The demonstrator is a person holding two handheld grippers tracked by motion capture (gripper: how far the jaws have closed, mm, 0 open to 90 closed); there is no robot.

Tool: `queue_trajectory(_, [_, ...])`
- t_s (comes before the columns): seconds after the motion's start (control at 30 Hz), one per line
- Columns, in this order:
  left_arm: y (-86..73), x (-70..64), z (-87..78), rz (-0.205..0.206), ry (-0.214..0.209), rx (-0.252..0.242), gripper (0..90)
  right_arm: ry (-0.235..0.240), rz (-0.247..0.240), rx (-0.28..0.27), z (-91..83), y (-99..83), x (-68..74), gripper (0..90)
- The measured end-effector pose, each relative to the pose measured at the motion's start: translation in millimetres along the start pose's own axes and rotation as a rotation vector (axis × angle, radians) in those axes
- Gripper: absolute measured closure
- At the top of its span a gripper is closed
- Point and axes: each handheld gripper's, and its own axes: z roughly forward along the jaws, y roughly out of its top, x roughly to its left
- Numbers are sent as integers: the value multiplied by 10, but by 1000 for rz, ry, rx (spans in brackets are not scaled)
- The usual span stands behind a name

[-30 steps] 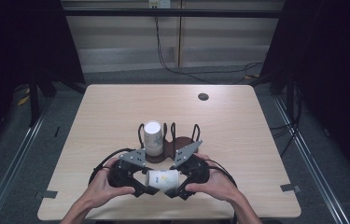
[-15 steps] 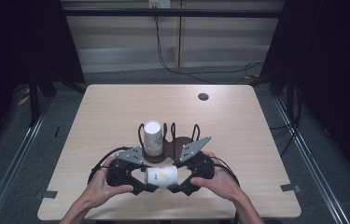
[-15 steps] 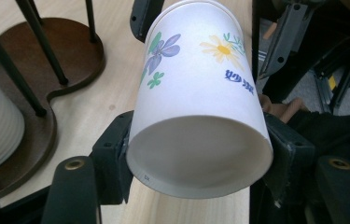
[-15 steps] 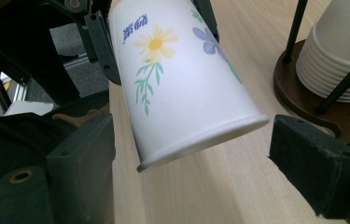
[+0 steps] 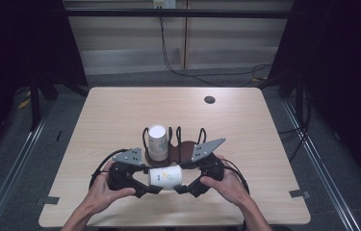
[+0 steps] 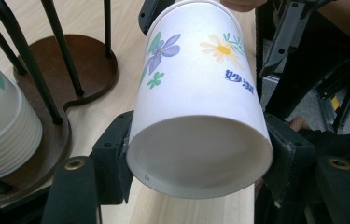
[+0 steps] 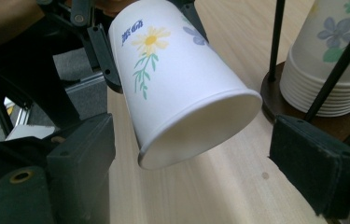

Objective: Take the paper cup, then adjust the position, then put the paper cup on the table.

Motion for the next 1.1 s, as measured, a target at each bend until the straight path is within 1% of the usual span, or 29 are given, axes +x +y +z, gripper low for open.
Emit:
queue_trajectory(0.13, [-7,15,-22,-2,6,-11,365,-17,5,-38,-51,-3,-17,141])
queue_trajectory(0.33, [-19,40,-72,-21,20,-51,365,-21,15,-90,-101,-7,-32,142])
queue_trajectory(0.5, [-13,25,-73,-13,24,-62,364,-34,14,-116,-119,-15,-28,142])
queue_trajectory(0.6, [-15,25,-72,-10,26,-72,364,-27,23,-137,-123,-17,-37,142])
queue_trajectory(0.67, [-23,23,-74,-11,27,-88,364,-23,29,-158,-129,-17,-42,142])
queue_trajectory(0.8, [-21,17,-75,-5,29,-102,364,-22,25,-161,-130,-15,-32,142])
queue_trajectory(0.9, [-20,9,-85,-5,33,-115,364,-18,25,-175,-126,-11,-23,142])
queue_trajectory(1.0, [-21,12,-100,-4,40,-140,364,-12,25,-186,-114,-10,-15,142])
queue_trajectory(1.07, [-24,16,-114,-9,34,-163,363,-11,22,-187,-108,-7,-8,142])
queue_trajectory(1.1, [-27,10,-122,-8,42,-175,363,-12,20,-190,-105,-5,-8,142])
